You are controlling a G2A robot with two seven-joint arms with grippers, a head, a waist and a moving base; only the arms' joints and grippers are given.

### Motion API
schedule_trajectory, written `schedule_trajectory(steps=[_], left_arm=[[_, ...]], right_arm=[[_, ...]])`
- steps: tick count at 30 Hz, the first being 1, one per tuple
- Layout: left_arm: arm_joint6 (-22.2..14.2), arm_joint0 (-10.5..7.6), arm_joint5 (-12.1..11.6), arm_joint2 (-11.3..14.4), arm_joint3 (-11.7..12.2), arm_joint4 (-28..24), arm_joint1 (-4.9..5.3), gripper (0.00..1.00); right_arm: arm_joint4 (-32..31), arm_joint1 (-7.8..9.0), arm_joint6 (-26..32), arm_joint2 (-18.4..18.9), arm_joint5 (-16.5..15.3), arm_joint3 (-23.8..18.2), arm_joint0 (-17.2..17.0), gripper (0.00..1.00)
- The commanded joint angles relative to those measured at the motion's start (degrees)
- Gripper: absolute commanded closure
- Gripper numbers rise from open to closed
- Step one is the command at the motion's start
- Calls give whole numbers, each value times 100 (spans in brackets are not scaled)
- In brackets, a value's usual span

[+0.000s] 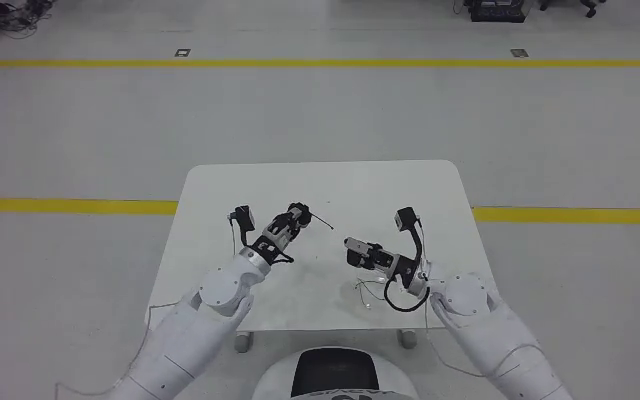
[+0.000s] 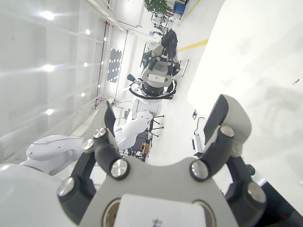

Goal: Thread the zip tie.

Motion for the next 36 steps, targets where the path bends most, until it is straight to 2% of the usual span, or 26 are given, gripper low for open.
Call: schedule_trajectory(steps=[1, 2, 4, 10, 12, 14, 16, 21, 25, 27, 33, 36], left_arm=[[-11, 43, -19, -14, -21, -150, -10, 100], [-29, 62, -50, -26, -30, -259, -19, 100], [-76, 44, -153, -29, -42, -114, -17, 100], [-76, 44, -153, -29, -42, -114, -17, 100], [-45, 52, -101, -26, -27, -148, -26, 100], [-60, 75, -10, -36, -30, -394, -43, 100], [-121, 104, 98, -68, -43, -638, -51, 100], [-229, 188, 307, -151, -98, -881, -50, 100], [-269, 262, 342, -194, -144, -950, -51, 100], [-394, 309, 205, -197, -221, -1092, -62, 100], [-433, 329, 163, -210, -216, -1203, -67, 100], [-340, 309, 245, -165, -200, -1037, -77, 100]], right_arm=[[71, -40, 14, 26, 0, -15, -3, 0], [230, -75, 57, 60, 0, 15, -15, 0], [305, -108, 105, 116, 0, 104, -5, 0], [305, -108, 105, 116, 0, 104, -5, 0], [326, -117, 35, 93, 0, 133, -25, 0], [421, -136, 38, 84, 0, 220, 10, 0], [563, -160, 116, 94, 0, 280, 32, 0], [712, -241, 364, 154, 0, 311, 59, 0], [749, -331, 512, 225, 0, 403, 65, 0], [892, -391, 511, 262, 0, 567, 72, 0], [892, -391, 511, 262, 0, 567, 72, 0], [715, -398, 323, 223, 0, 534, 48, 0]])
